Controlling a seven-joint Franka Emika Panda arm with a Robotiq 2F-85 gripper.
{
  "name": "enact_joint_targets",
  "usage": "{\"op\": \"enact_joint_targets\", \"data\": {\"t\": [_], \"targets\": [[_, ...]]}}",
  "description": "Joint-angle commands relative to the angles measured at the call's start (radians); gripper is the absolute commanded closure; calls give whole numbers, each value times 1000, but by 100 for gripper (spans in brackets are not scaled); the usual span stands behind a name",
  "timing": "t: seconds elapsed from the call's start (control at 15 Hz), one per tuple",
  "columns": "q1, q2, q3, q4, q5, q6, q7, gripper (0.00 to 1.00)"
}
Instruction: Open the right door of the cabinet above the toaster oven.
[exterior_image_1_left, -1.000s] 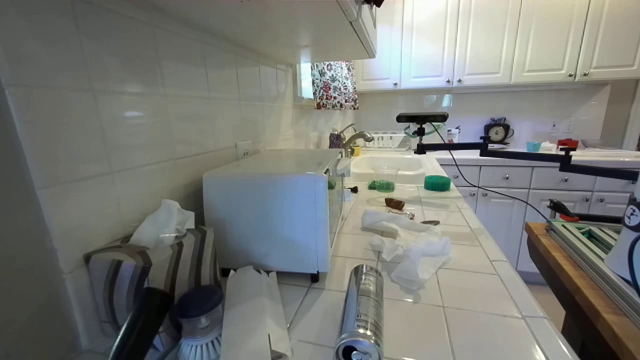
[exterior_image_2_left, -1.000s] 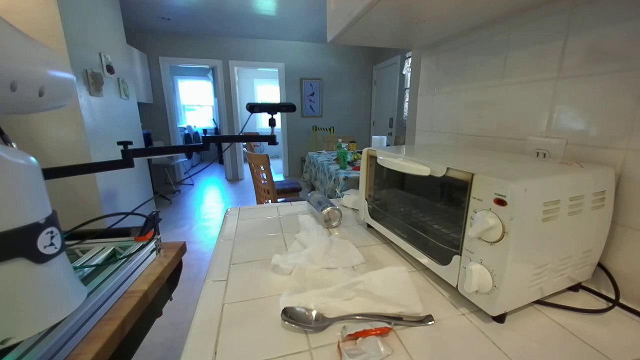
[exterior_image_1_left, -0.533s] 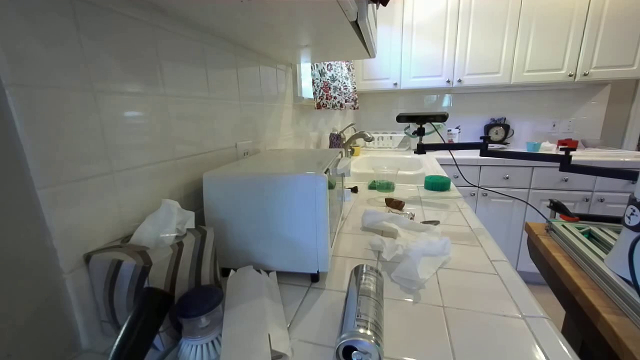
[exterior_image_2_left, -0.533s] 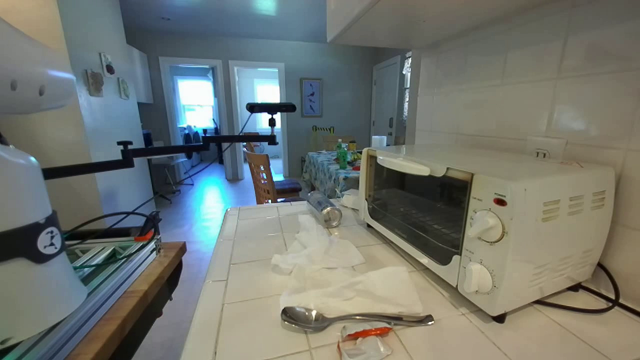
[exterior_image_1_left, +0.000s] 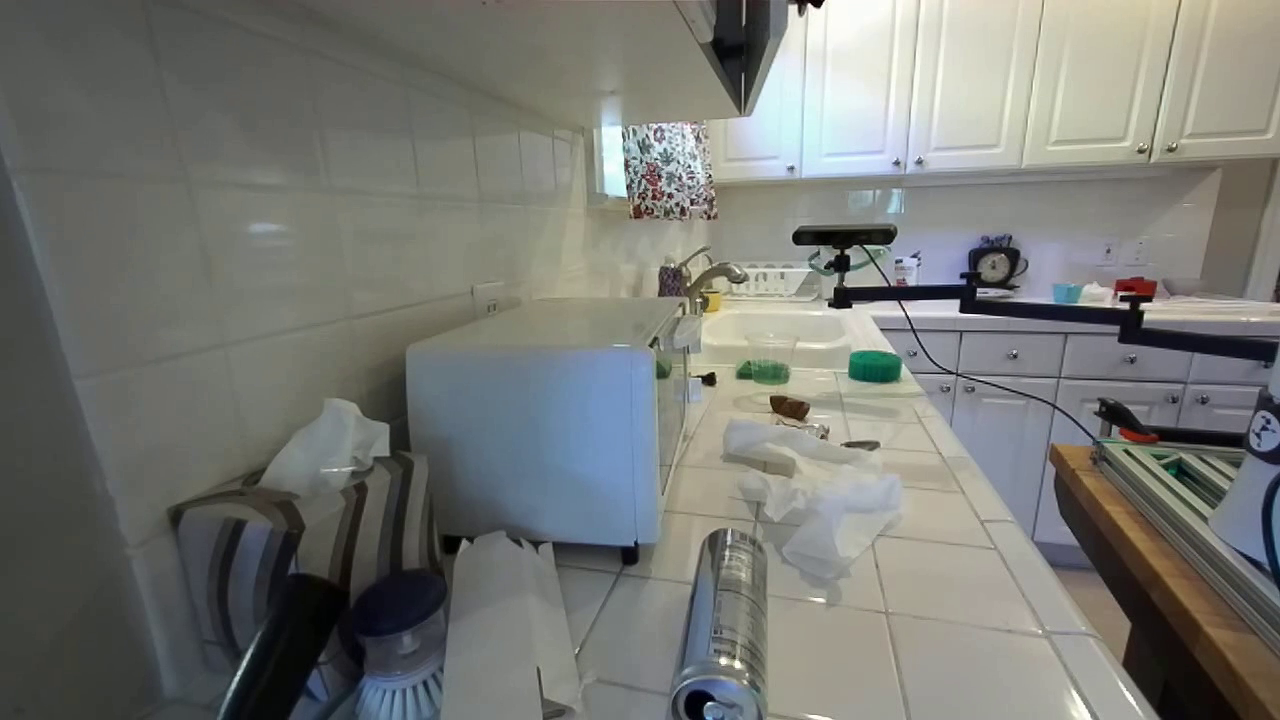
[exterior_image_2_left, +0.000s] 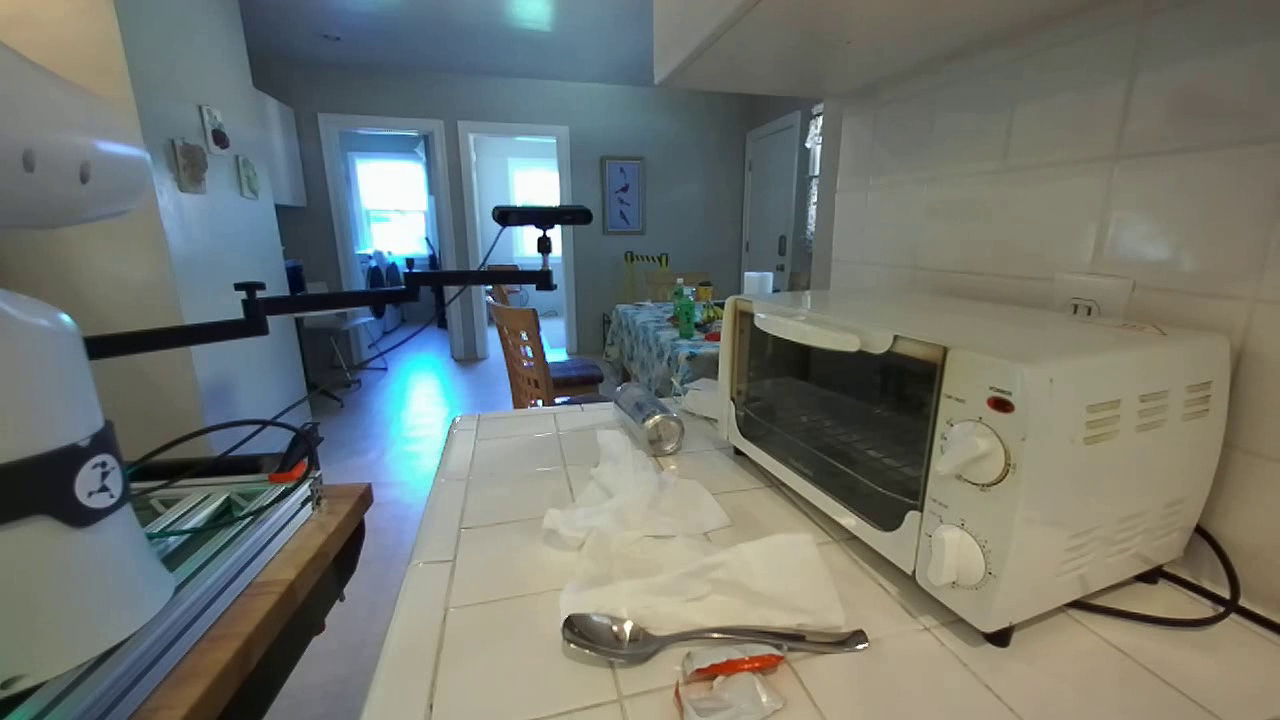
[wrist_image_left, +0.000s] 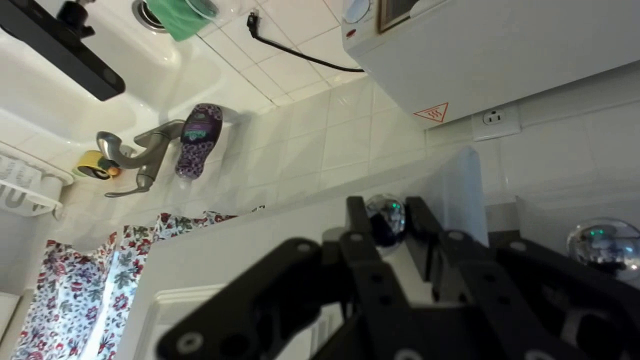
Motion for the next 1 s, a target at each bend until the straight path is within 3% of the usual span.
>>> {"op": "enact_joint_targets", "data": {"t": [0.0,0.6,0.67,0.87,0.93], "targets": [[1,-76,-23,-44,-7,-59,-4,87],[1,-188,-61,-78,-11,-187,-19,85],[9,-201,-76,-82,-8,-193,-35,92],[27,-228,-111,-93,-8,-221,-88,87],[39,-238,-128,-101,-6,-224,-123,95]]}}
